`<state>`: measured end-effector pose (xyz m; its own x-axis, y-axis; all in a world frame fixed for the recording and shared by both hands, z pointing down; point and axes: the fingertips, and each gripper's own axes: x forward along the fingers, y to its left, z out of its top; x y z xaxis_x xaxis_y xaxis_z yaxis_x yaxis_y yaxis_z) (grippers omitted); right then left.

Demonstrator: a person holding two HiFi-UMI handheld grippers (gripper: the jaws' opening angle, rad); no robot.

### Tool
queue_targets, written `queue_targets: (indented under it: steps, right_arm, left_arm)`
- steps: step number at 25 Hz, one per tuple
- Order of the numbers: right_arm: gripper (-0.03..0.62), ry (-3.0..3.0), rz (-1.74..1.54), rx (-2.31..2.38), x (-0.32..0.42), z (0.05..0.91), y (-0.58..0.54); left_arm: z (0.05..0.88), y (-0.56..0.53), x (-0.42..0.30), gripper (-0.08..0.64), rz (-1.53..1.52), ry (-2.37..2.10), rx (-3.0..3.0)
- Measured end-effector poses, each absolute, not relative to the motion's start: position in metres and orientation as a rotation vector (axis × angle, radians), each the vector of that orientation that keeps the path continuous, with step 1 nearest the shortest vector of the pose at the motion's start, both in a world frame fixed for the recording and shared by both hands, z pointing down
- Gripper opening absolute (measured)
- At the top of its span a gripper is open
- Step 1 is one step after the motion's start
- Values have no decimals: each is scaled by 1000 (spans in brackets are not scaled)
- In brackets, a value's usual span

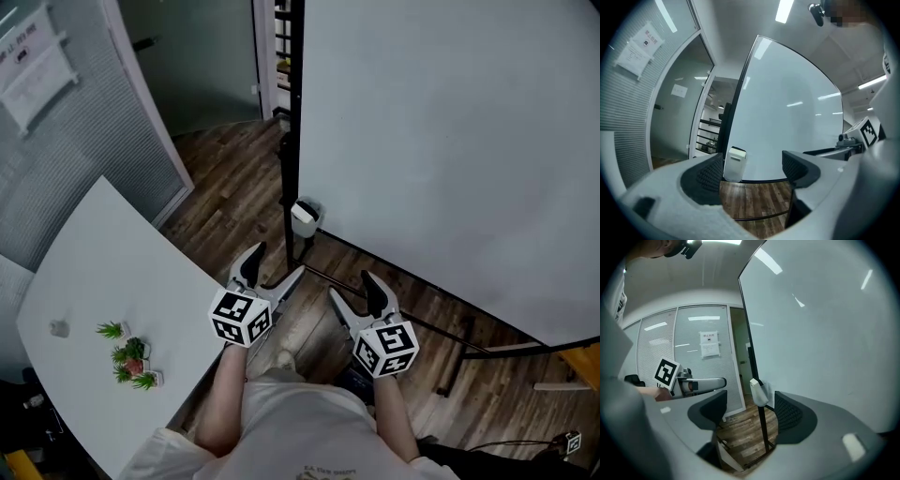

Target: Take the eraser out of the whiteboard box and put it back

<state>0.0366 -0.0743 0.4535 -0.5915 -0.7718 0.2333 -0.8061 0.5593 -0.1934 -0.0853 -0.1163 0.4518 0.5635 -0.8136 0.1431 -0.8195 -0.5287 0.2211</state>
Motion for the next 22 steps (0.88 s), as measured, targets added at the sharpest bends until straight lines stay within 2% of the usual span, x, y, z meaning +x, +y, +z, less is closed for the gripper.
queue_targets:
  steps: [22]
  right_arm:
    - [314,-2604,391,1480,13,456,-115]
  left_arm:
    - [462,-166,-81,380,39,-1155,2620]
